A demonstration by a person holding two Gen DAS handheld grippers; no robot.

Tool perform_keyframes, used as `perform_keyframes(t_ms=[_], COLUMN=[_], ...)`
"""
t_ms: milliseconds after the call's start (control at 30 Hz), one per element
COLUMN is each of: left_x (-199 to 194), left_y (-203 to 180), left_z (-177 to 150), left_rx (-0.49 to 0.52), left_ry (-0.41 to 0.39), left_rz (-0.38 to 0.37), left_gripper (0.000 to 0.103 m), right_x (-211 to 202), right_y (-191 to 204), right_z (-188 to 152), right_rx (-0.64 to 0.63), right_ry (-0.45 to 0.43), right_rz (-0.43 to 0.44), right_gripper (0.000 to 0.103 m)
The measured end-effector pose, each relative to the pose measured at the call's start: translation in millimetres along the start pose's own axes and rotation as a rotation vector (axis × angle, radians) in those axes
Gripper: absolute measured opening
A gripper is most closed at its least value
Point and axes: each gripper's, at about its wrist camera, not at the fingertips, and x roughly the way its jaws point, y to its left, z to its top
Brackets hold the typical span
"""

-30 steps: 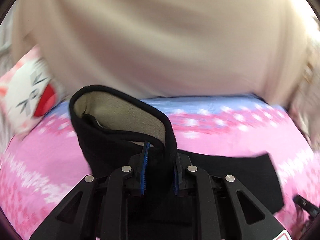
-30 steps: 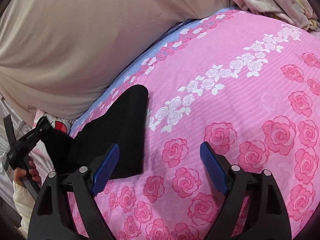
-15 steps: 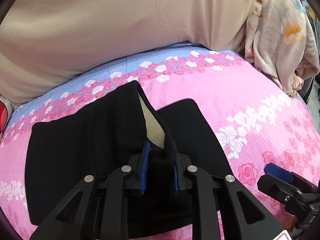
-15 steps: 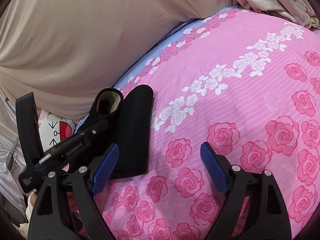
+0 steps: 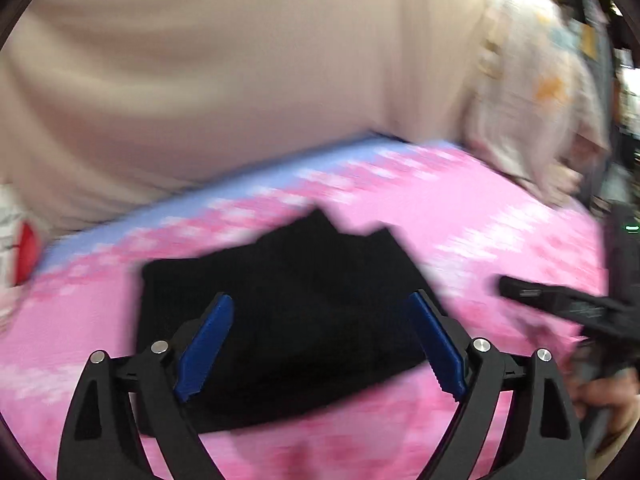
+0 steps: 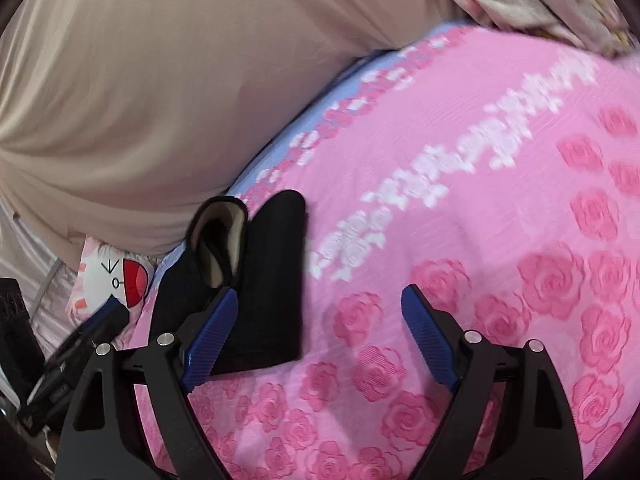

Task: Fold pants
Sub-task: 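Grasp the folded trousers' edge with the left gripper and fold it over, then grasp the black trouser stack's edge with the right gripper and lift it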

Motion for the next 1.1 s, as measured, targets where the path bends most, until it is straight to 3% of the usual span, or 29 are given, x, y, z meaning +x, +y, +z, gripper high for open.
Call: perform_keyframes(t_ms=[33,100,167,300,400,433,500,533,633,733,800,900,1000,1100], left_x=[-1.8,0.3,7.8,20.4,23.1,24.1,25.8,27.0,37.7,37.2,36.2,45.1,54.7,51.0], left_y=[19.6,52.2,90.0,147.0,168.9,173.6,179.4,183.5,190.6,193.8,190.5,181.0,168.9,156.8], left_z=[0.4,-1.8,-9.1,-30.7,-45.0,-49.9,-57.4,-58.9,-60.4,-54.9,-50.8,-48.2,-41.4,-26.9], left_rx=[-0.025,-0.086,-0.186,-0.345,-0.372,-0.369,-0.366,-0.366,-0.374,-0.375,-0.362,-0.338,-0.315,-0.279], left_ry=[0.004,0.034,0.080,0.160,0.187,0.195,0.202,0.207,0.226,0.212,0.195,0.202,0.216,0.190], left_rz=[0.074,0.155,0.210,0.237,0.264,0.274,0.280,0.282,0.273,0.252,0.242,0.213,0.192,0.175], left_gripper=[0.087,0.087,0.087,0.087,0.087,0.087,0.087,0.087,0.087,0.087,0.087,0.087,0.087,0.087], right_x=[5.0,18.1,45.0,99.8,138.8,149.4,153.7,152.6,130.6,88.5,69.9,99.3,88.4,56.6], right_y=[14.2,42.6,77.1,105.0,97.4,94.2,100.5,105.7,112.8,117.8,106.9,64.2,46.9,47.2], right_z=[6.4,17.5,27.4,36.1,35.8,31.4,23.1,19.8,28.3,40.1,35.5,16.9,19.1,34.3], right_rx=[-0.032,-0.095,-0.195,-0.307,-0.261,-0.229,-0.276,-0.309,-0.278,-0.279,-0.302,-0.247,-0.138,-0.139], right_ry=[0.029,0.083,0.159,0.248,0.334,0.357,0.354,0.343,0.291,0.175,0.145,0.256,0.228,0.136], right_rz=[0.039,0.110,0.137,0.055,0.000,0.032,0.013,-0.007,0.050,0.035,-0.032,-0.125,-0.038,-0.013], right_gripper=[0.083,0.083,0.094,0.094,0.094,0.092,0.062,0.034,0.015,0.014,0.013,0.019,0.029,0.030])
